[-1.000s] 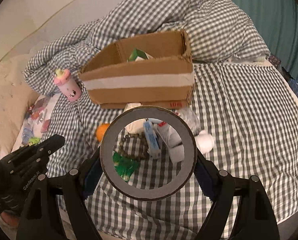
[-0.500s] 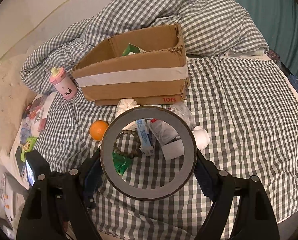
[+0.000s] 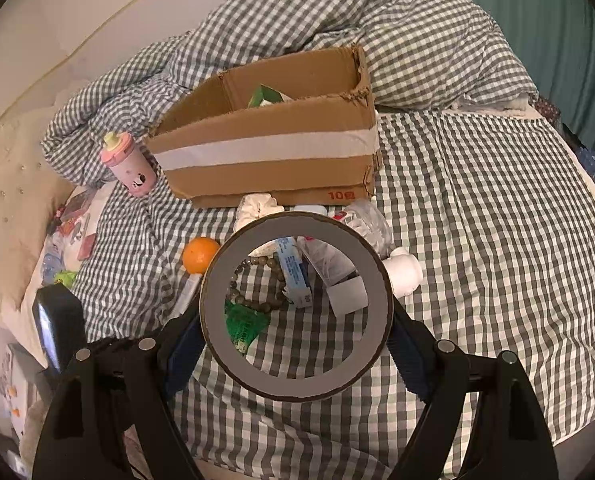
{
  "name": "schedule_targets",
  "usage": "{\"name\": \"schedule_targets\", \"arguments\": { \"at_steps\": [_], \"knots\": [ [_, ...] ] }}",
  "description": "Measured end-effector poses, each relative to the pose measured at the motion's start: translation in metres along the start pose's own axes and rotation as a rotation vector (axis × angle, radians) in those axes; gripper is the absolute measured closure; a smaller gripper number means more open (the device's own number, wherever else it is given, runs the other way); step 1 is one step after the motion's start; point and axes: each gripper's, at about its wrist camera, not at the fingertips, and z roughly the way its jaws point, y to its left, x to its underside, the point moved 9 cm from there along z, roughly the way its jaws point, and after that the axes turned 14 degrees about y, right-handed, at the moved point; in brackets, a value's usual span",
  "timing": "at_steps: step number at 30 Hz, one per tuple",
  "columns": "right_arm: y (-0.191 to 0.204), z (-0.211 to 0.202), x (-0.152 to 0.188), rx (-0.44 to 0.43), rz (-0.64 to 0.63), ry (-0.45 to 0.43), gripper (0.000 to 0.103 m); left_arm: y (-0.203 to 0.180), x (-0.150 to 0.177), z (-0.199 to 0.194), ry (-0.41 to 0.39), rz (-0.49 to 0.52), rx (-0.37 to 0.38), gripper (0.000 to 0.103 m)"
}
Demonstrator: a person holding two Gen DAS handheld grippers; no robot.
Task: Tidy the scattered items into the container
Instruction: 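Grasp the grey tape roll with the right tool while the left tool grasps the white tube, then carry the tube and tape roll over the box and open both tools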
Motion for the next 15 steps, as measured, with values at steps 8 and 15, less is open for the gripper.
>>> {"name": "schedule_targets", "arguments": {
  "at_steps": [8,15],
  "knots": [
    [0.011,-0.033,-0.03,0.0,-0.029,-0.061,0.022,-0.012,-0.041,-0.089,-0.174,0.011,0.015,0.08],
    [0.024,-0.061,-0.087,-0.007,-0.072,-0.145,0.022,-0.019,-0.107,-0.156,-0.304,0.028,0.005,0.08]
  ]
}}
